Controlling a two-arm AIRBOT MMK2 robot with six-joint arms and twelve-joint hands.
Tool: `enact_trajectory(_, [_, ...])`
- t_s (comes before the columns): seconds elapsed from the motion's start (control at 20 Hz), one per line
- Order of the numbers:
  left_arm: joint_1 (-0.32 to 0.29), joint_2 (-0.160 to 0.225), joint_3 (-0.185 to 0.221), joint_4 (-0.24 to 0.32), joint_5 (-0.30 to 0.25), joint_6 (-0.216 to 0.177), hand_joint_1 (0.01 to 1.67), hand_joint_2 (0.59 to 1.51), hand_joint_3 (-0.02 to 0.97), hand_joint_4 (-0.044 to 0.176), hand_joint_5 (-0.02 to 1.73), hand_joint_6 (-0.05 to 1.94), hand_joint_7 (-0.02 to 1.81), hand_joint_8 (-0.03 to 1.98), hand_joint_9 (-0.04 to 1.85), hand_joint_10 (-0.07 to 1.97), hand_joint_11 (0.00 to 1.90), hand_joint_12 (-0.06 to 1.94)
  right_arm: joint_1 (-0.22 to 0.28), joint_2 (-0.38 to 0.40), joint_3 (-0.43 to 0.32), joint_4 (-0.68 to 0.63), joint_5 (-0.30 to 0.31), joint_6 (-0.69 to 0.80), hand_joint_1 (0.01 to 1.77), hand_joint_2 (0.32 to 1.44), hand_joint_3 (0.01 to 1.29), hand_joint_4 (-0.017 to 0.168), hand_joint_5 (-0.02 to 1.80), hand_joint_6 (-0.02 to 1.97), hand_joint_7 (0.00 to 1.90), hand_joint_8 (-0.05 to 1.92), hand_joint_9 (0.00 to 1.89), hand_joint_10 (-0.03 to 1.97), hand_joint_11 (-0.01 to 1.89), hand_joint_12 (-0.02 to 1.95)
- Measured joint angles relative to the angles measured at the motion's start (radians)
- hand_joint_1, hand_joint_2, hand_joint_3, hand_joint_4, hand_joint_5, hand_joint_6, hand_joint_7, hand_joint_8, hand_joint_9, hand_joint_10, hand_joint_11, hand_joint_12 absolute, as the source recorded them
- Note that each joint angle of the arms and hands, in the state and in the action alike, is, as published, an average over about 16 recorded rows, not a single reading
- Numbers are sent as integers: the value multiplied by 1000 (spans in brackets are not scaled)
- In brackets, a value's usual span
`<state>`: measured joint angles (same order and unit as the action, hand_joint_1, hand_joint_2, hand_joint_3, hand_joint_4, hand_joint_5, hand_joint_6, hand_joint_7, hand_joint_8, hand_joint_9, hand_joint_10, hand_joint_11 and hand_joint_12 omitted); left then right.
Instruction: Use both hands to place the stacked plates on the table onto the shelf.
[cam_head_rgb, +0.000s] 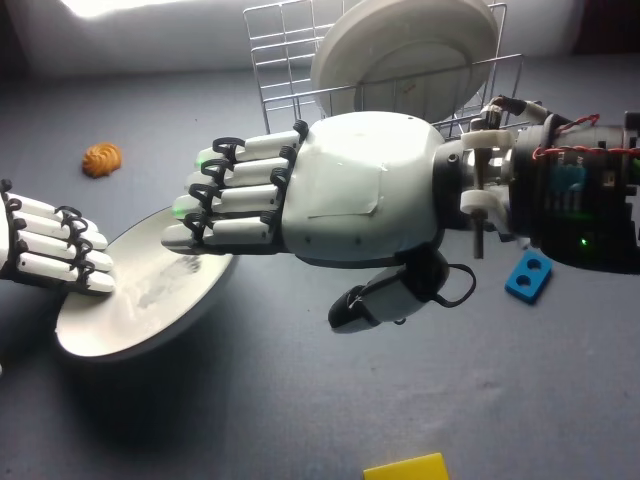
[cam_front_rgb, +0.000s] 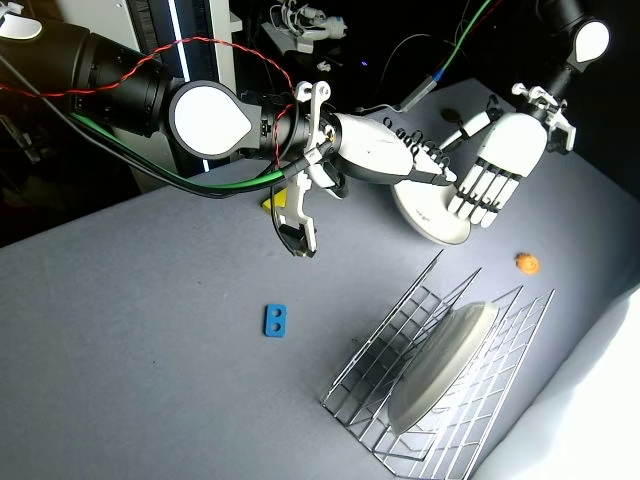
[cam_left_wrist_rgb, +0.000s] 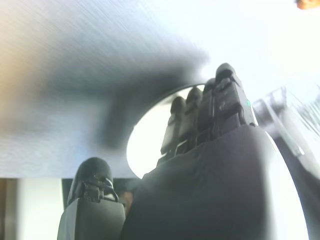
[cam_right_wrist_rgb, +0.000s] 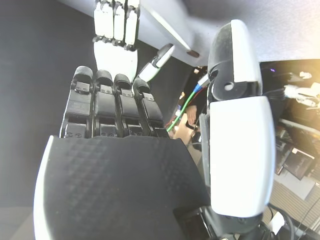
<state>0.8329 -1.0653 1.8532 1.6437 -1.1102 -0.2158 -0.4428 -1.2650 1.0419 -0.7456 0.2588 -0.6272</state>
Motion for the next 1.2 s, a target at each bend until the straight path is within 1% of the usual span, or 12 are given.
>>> enact_trajectory(0.25, [17, -4, 2, -7, 9, 0, 16, 1140, 11, -2, 41, 2, 6, -5, -14, -30, 35, 18, -1, -78, 74, 17, -4, 0, 998, 992, 13, 5, 18, 15, 12, -1, 21, 21, 20, 5])
enact_trajectory(0.75, [24, -5, 2, -13, 11, 0, 16, 1138, 10, -3, 51, -2, 8, -7, -13, -30, 41, 31, -21, -317, 289, 49, -24, -5, 1042, 988, 14, 4, 17, 14, 13, -1, 20, 21, 20, 6])
enact_trajectory(1.0, [24, -5, 2, -13, 11, 0, 16, 1137, 11, -3, 46, 0, 6, -8, -13, -30, 36, 34, -31, -403, 366, 60, -28, -12, 1063, 1000, 14, 4, 19, 15, 14, 0, 22, 22, 21, 9])
enact_trajectory(1.1, [24, -6, 2, -12, 11, 0, 16, 1136, 10, -3, 43, 0, 6, -8, -13, -30, 32, 37, -34, -426, 387, 67, -28, -17, 1076, 1006, 14, 4, 51, 15, 45, 0, 48, 22, 21, 102])
enact_trajectory(1.2, [24, -6, 2, -12, 11, 0, 16, 1136, 10, -3, 42, 0, 6, -8, -13, -30, 29, 49, -36, -442, 403, 75, -24, -21, 1087, 1013, 14, 3, 124, 32, 128, 3, 122, 36, 45, 264])
